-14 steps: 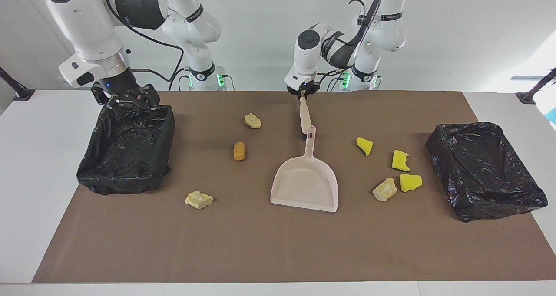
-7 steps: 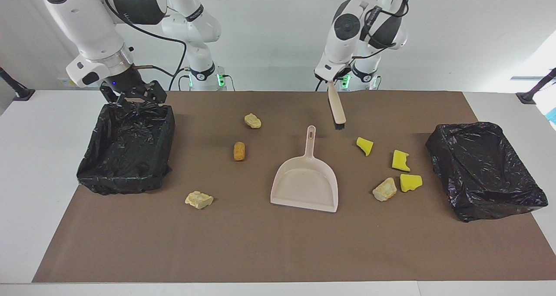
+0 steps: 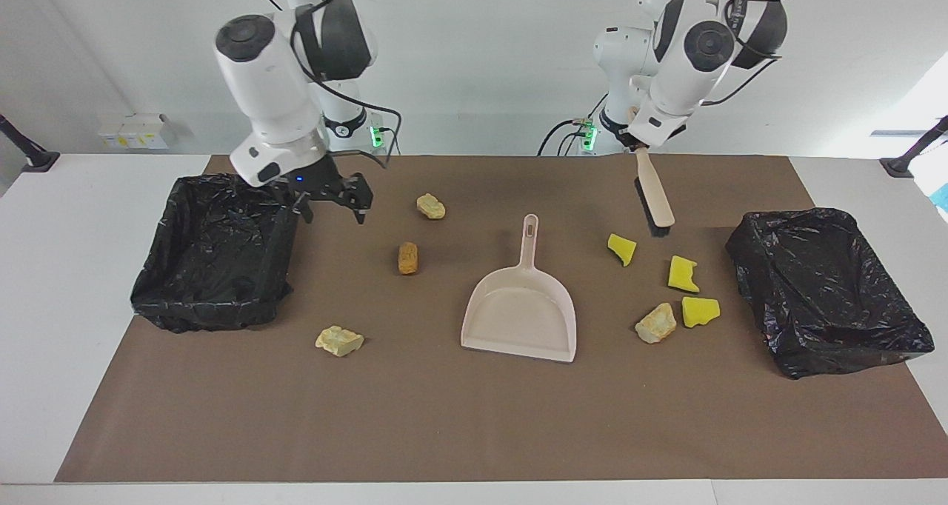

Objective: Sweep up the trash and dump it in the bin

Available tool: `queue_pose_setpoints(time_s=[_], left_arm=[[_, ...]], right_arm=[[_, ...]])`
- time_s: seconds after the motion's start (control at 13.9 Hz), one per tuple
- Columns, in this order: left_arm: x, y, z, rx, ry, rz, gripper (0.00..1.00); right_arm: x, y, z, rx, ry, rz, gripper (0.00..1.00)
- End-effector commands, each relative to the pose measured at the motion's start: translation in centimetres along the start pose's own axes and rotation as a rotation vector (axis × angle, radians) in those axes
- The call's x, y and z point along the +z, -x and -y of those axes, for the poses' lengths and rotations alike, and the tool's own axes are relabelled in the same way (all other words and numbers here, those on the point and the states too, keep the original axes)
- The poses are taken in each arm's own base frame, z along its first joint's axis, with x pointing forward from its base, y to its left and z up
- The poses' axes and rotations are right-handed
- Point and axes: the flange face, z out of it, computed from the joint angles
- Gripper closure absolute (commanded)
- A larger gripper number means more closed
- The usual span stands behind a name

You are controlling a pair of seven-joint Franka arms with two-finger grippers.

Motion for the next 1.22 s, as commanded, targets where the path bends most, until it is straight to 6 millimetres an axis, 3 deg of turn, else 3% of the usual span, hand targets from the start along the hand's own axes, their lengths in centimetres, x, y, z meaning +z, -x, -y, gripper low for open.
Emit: queue_pose_setpoints(time_s=[0.0,0.14,0.29,0.43,0.58,0.79,1.15], left_arm=[[-1.7,-5.0,2.9,0.035,-0.033,-0.016,1.00],[-0.5,-8.8,3.2,0.037,-0.072,-0.014,1.00],[1.9,-11.3,2.9,0.047,-0.078,-0.015,1.00],[4.0,-12.4,2.5,0.056,-0.074,-0.018,1.00],[5.6,-12.6,2.4,0.058,-0.072,-0.021,1.00],[8.0,-12.1,2.3,0.067,-0.070,-0.020,1.00],[9.3,-10.6,2.0,0.075,-0.056,0.002,1.00]], right_arm=[[2.2,2.0,5.4,0.070,-0.030,-0.029,0.00],[5.1,3.6,9.7,0.071,-0.007,-0.049,0.00],[8.2,5.5,13.1,0.111,0.042,-0.068,0.00],[11.3,7.2,16.6,0.124,0.076,-0.092,0.00],[14.0,8.4,18.8,0.126,0.065,-0.131,0.00],[15.1,10.4,20.5,0.133,0.053,-0.129,0.01],[16.0,11.4,20.2,0.121,0.065,-0.095,0.17]])
